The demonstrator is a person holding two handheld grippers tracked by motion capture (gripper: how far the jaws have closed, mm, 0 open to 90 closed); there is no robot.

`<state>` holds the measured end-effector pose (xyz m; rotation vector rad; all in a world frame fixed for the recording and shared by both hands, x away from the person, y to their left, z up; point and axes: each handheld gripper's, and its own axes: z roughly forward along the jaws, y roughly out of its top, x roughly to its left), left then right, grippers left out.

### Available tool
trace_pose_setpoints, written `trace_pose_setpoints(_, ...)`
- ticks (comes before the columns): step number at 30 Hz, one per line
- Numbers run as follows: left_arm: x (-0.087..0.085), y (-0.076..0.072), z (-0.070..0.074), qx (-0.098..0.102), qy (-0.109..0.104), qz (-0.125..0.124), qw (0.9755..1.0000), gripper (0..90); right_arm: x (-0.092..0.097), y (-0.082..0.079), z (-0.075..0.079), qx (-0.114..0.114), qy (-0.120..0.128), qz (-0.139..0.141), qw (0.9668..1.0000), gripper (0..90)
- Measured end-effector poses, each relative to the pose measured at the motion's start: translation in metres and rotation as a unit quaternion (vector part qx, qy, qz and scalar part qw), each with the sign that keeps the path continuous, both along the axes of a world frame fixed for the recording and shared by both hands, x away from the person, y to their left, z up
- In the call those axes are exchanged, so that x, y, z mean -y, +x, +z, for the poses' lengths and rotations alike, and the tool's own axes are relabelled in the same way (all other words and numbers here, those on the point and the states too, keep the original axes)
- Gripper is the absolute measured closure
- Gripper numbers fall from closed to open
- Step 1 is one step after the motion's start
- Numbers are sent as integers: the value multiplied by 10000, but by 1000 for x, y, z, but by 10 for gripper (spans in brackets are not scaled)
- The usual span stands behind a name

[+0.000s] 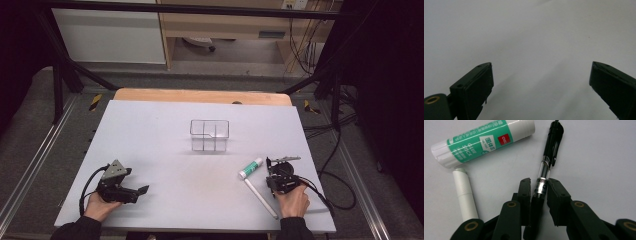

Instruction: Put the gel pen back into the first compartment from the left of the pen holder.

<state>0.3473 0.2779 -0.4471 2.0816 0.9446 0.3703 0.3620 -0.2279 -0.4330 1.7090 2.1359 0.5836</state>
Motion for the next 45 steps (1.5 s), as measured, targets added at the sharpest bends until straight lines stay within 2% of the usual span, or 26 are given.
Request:
trace_pose_setpoints(8,0,0,0,3,-8,2,10000,52,0,-2,0,-40,209,-291,9993,793)
trace_pose_setpoints(12,0,0,0,4,-13,5,10000,52,4,-4,0,33,326,-378,9987,797)
trace_pose_setpoints(16,0,0,0,2,-6,-1,10000,52,9,-6,5,174,394,-371,9984,797)
trace_pose_setpoints(23,0,0,0,0,-5,3,10000,52,15,-9,15,357,369,-289,9983,797)
trace_pose_setpoints(26,0,0,0,6,1,-1,10000,52,15,-11,22,498,365,-74,9981,797)
trace_pose_setpoints(30,1,0,1,35,16,-31,10000,52,11,-15,35,623,453,409,9962,797)
trace_pose_setpoints(33,3,0,2,54,37,-63,10000,52,6,-14,43,653,741,777,9921,797)
trace_pose_setpoints(36,4,0,2,57,53,-87,9999,52,-1,-13,48,683,841,1042,9886,797)
trace_pose_setpoints(39,4,0,2,56,54,-92,9999,52,-9,-12,51,707,961,1348,9837,797)
trace_pose_setpoints(41,4,0,2,49,53,-92,9999,52,-16,-10,53,760,927,1546,9807,797)
trace_pose_setpoints(45,4,-1,2,54,52,-96,9999,52,-27,-8,58,801,944,1772,9764,797)
